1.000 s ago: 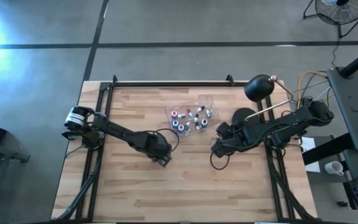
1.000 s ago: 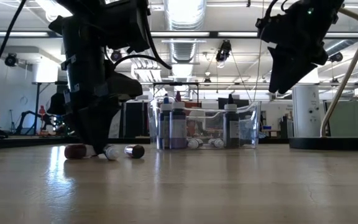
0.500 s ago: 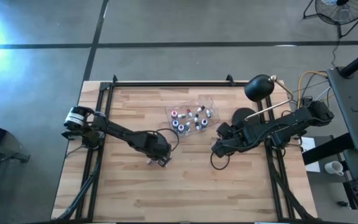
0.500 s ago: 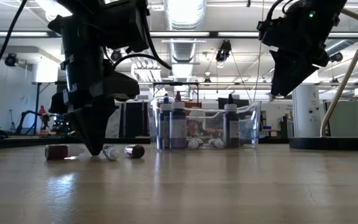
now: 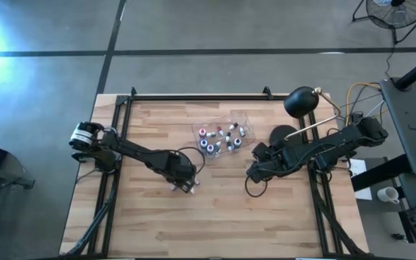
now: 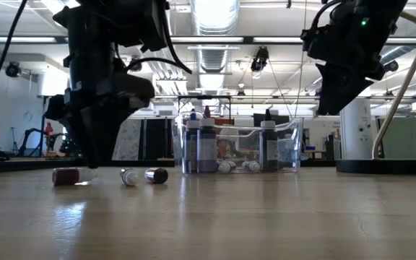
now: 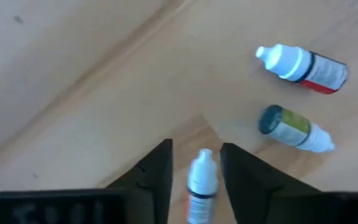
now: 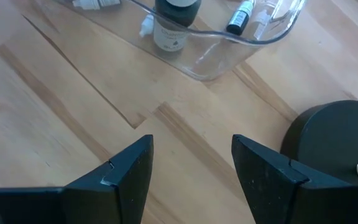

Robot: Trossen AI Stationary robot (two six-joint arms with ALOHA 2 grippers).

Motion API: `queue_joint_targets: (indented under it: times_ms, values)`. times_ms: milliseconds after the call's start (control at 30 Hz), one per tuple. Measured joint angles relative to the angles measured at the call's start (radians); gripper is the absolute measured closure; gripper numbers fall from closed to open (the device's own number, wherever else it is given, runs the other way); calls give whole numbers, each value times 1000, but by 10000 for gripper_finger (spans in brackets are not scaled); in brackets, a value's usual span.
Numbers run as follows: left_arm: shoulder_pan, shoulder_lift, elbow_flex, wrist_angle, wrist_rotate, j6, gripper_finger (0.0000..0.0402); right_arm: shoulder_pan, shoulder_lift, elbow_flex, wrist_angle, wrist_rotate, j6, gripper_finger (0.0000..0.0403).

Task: Pick & Place food coloring
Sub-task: Put the small orange food coloring bottle into the transparent bin

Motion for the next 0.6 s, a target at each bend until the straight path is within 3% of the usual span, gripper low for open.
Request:
queue_joint_targets:
  times_ms: [167,600]
  values:
    - [-19,1,-1,4,47,-43,263,0,0,-5,0,0,0,193]
    - [-27,3,-29,6,41,-56,262,0,0,-7,1,6,0,193]
